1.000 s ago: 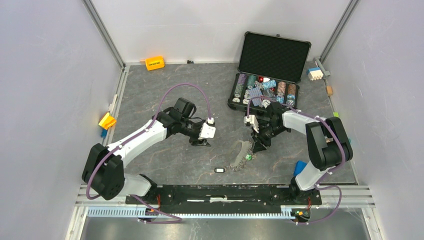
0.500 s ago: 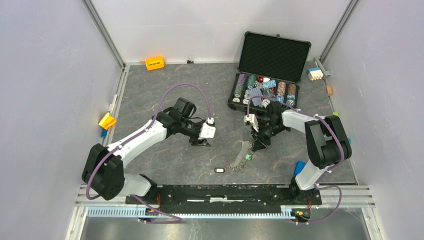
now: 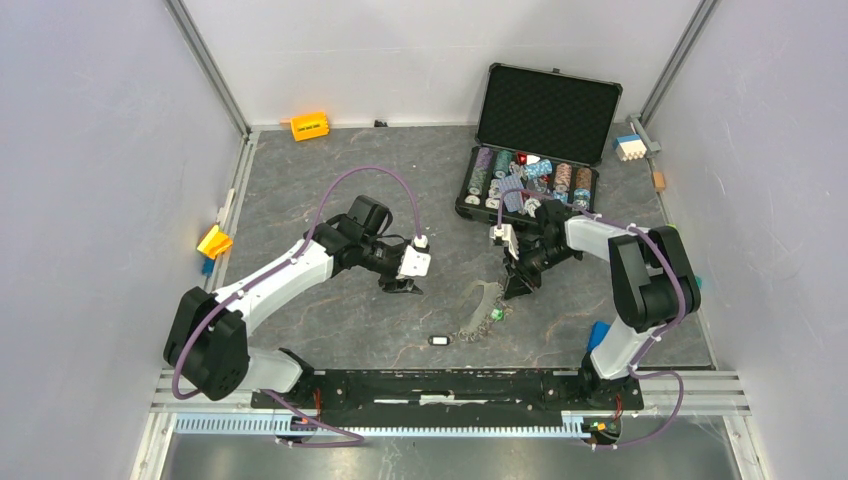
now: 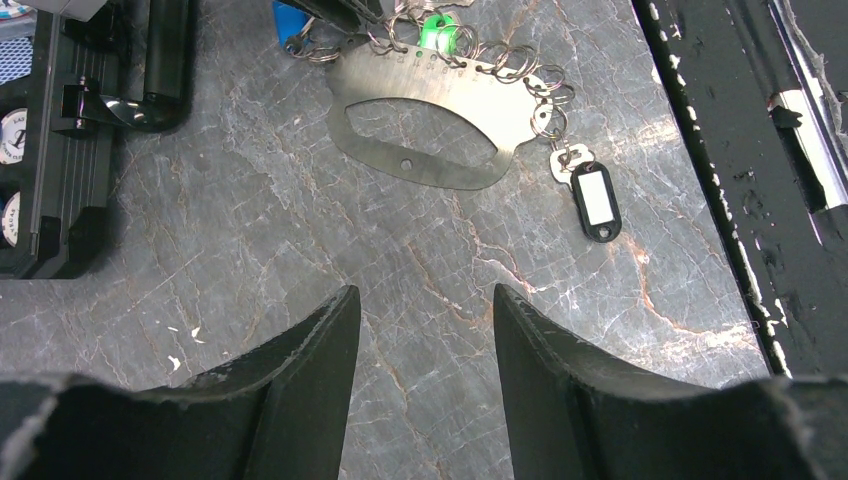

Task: Put the keys on the keyring

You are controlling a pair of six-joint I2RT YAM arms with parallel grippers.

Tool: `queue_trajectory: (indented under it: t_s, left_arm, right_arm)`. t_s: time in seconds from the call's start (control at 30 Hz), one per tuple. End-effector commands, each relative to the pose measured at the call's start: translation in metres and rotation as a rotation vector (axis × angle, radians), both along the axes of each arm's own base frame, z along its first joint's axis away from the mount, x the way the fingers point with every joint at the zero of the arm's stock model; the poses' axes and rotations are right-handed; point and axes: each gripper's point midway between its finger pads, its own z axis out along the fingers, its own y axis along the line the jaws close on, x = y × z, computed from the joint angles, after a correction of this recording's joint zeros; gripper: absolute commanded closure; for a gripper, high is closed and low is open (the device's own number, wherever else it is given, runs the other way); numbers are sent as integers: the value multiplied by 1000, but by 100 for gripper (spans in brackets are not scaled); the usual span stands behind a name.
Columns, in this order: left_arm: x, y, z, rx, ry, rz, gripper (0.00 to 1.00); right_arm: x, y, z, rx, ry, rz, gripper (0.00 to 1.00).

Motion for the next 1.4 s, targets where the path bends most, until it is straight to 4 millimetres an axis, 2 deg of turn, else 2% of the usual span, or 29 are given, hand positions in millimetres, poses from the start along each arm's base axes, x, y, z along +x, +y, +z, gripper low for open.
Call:
queue_trajectory:
  t_s: [0.0, 0.23, 0.6, 1.0, 1.37]
  left_arm:
    - [-4, -2, 15, -42, 14, 8, 41]
    - [-4, -3, 15, -44, 18, 6, 41]
    - [-4, -2, 14, -40, 17, 7, 40]
    - [-5, -1, 14, -41, 16, 7, 40]
    - [-4, -2, 13, -40, 17, 6, 40]
  right_arm:
    - [3, 6, 8, 53, -6, 21, 71]
    - [-2, 5, 2, 49, 5, 21, 72]
    - [-9, 8, 5, 75, 30, 34, 77]
    - [-7, 8, 4, 73, 33, 14, 81]
    - [-10, 8, 6, 72, 37, 18, 95]
